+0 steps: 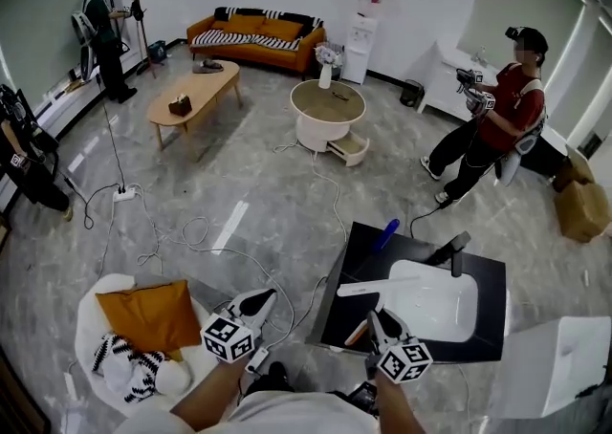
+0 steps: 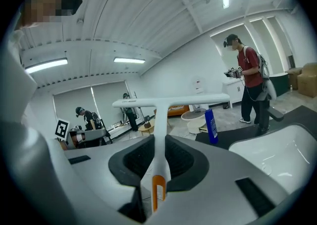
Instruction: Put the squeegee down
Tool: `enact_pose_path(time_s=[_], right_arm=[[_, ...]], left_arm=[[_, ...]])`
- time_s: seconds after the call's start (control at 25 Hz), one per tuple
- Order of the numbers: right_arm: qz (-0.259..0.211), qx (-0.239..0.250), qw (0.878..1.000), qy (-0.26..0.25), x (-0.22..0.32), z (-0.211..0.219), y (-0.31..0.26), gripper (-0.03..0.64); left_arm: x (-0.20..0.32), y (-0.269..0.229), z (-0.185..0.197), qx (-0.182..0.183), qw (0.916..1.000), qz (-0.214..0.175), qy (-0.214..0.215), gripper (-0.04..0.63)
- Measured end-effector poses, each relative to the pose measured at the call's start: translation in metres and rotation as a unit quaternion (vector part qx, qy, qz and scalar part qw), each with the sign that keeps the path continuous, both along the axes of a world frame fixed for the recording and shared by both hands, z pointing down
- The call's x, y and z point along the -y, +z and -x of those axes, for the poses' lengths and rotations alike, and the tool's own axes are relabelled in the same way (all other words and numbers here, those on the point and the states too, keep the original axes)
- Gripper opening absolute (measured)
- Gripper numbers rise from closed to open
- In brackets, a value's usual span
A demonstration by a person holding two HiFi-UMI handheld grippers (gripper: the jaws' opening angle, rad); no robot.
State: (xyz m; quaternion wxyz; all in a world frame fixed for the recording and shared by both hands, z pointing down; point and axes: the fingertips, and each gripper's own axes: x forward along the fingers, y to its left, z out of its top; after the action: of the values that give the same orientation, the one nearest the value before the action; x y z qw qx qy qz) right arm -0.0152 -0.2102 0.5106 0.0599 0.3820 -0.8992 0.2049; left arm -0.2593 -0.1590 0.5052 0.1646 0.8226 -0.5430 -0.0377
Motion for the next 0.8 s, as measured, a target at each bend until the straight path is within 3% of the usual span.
enact_pose_path(time_s=[0.28,0.56,0.8], right_arm=[[0.019,-0.013,0.999,0.027,0.017,-0.013,0.013,0.072],[0.066,-0.017,0.997,0.033,0.051,-0.041,0.038,0.072],[0.116,-0.015,0.993,0.035,0.081,-0.056,0.058,0.072]], left_arm=[[0.051,0.019,-0.008,0.003,0.9993,0.006,0.036,0.017],[0.108,0.031,-0.035,0.004,0.9984,0.025,0.051,0.017],[0.148,0.04,-0.065,0.027,0.9956,0.047,0.076,0.017]])
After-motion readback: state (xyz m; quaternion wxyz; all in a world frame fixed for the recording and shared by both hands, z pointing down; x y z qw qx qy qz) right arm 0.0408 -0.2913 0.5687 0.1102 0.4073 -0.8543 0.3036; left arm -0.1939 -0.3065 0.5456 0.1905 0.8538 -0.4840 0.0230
